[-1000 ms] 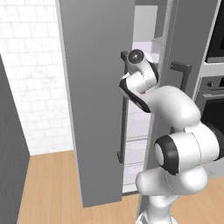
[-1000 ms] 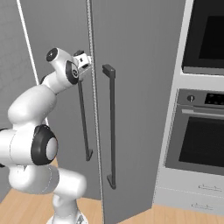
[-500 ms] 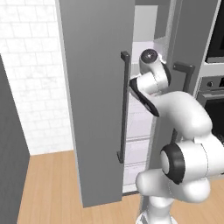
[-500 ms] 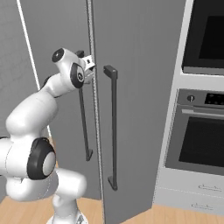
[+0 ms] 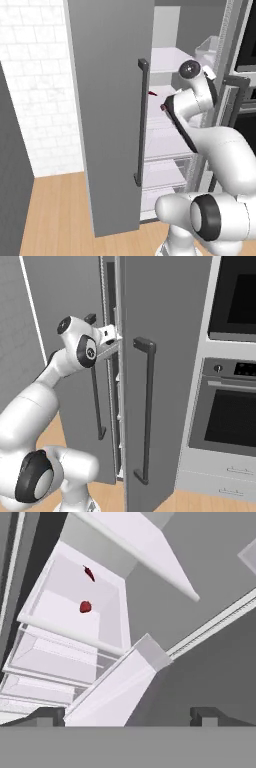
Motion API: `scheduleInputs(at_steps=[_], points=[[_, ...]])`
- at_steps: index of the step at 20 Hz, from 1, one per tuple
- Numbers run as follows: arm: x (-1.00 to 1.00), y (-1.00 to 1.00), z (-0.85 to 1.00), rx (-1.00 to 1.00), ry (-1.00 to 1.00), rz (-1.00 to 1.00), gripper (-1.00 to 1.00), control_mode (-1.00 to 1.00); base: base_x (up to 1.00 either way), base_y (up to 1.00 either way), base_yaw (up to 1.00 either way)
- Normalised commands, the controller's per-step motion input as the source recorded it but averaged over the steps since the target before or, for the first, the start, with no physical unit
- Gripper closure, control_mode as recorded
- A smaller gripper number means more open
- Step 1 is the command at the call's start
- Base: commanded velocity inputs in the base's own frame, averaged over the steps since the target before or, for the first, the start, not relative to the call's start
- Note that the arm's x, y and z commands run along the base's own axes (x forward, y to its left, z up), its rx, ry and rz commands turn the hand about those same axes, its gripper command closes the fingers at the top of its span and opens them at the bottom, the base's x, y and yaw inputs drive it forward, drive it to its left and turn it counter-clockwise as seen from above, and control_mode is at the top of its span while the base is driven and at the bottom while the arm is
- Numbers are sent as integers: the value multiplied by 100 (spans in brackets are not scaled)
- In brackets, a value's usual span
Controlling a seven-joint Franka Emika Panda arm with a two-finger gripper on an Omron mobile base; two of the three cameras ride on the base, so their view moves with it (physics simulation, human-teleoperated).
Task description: Take the strawberry from the fridge and place it on top of the pancake, located on the dining counter.
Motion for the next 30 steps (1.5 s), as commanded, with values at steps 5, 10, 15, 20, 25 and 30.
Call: scheduleInputs(at_steps=[5, 10, 15, 20, 25, 30], points=[[-50, -89, 3, 0, -1, -14, -100, -100, 0, 0, 0], [-19, -97, 0, 0, 0, -8, -100, -100, 0, 0, 0], [-11, -96, 0, 0, 0, -4, -100, -100, 0, 0, 0], [-2, -80, 0, 1, 0, -1, -100, -100, 0, 0, 0], [3, -46, 0, 3, 0, 0, -100, -100, 0, 0, 0], [-24, 26, 0, 0, -2, 0, -100, -100, 0, 0, 0]])
